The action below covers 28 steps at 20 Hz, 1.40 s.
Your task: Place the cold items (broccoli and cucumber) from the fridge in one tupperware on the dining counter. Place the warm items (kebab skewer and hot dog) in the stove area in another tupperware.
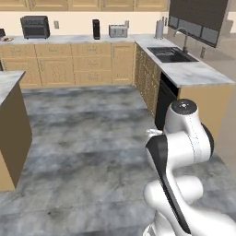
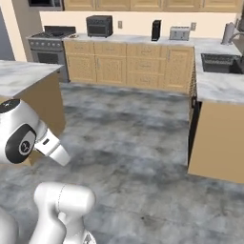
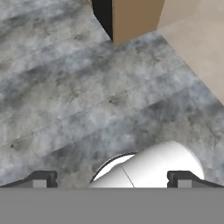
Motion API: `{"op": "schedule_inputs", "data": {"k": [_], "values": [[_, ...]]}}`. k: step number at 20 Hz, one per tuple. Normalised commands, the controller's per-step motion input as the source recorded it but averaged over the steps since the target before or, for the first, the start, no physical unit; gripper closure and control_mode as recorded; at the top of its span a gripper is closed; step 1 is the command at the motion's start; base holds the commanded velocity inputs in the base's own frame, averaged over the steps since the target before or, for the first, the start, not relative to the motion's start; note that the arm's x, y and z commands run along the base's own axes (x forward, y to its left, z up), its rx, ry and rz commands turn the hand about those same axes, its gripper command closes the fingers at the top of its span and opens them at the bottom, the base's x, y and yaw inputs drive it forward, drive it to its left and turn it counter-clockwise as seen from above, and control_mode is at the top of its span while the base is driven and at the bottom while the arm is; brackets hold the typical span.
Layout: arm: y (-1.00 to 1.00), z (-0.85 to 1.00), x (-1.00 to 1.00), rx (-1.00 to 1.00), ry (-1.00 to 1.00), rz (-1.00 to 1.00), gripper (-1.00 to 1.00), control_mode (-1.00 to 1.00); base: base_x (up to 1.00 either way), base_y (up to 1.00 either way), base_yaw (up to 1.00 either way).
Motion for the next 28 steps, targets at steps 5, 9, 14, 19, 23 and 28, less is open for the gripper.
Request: {"op": "schedule_inputs", "data": {"k": [5, 9, 14, 19, 23, 28], "values": [[0.0, 0.0, 0.0, 0.0, 0.0, 0.0, -1.0, 1.0, 1.0, 0.01, 0.09], [0.0, 0.0, 0.0, 0.0, 0.0, 0.0, -1.0, 1.0, 1.0, 0.02, 0.06], [0.0, 0.0, 0.0, 0.0, 0.0, 0.0, -1.0, 1.0, 1.0, 0.04, 0.1], [0.0, 0.0, 0.0, 0.0, 0.0, 0.0, -1.0, 1.0, 1.0, 0.24, 0.05], [0.0, 0.0, 0.0, 0.0, 0.0, 0.0, -1.0, 1.0, 1.0, 0.44, 0.0], [0.0, 0.0, 0.0, 0.0, 0.0, 0.0, -1.0, 1.0, 1.0, 0.57, 0.0]]}}
